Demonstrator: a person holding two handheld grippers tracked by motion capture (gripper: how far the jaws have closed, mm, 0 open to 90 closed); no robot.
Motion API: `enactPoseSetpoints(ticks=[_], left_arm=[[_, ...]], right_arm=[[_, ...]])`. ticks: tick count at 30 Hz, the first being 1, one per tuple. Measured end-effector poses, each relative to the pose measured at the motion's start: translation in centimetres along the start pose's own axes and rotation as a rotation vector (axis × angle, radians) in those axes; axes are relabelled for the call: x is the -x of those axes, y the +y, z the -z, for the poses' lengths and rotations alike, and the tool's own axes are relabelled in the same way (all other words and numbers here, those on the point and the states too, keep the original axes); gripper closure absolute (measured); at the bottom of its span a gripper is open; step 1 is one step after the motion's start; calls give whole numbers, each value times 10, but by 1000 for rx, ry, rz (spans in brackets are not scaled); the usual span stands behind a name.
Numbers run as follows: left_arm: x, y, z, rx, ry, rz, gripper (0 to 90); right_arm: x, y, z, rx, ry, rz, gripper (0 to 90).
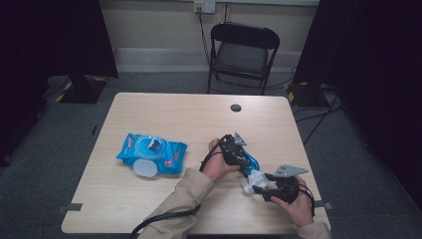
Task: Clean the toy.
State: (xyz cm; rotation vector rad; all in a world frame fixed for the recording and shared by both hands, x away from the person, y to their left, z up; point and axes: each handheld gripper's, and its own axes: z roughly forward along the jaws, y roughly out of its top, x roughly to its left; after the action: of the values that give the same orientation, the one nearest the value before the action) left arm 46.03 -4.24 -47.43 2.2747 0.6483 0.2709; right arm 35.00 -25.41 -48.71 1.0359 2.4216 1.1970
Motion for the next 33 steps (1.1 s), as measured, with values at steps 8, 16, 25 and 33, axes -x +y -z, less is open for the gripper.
enactPoseSetpoints(ticks=[8, 16, 25, 33], left_arm=[[-2, -7, -4, 2, 33, 44, 48], [-2, -7, -6, 0, 33, 41, 0], [1, -8, -7, 9, 52, 42, 0], [-1, -6, -7, -12, 53, 44, 0]], right_arm=[[-2, -1, -7, -38, -30, 8, 355], [-1, -5, -14, -52, -56, -1, 430], [-4, -2, -19, -27, -108, -41, 655], [-1, 3, -22, -27, -113, -98, 767]])
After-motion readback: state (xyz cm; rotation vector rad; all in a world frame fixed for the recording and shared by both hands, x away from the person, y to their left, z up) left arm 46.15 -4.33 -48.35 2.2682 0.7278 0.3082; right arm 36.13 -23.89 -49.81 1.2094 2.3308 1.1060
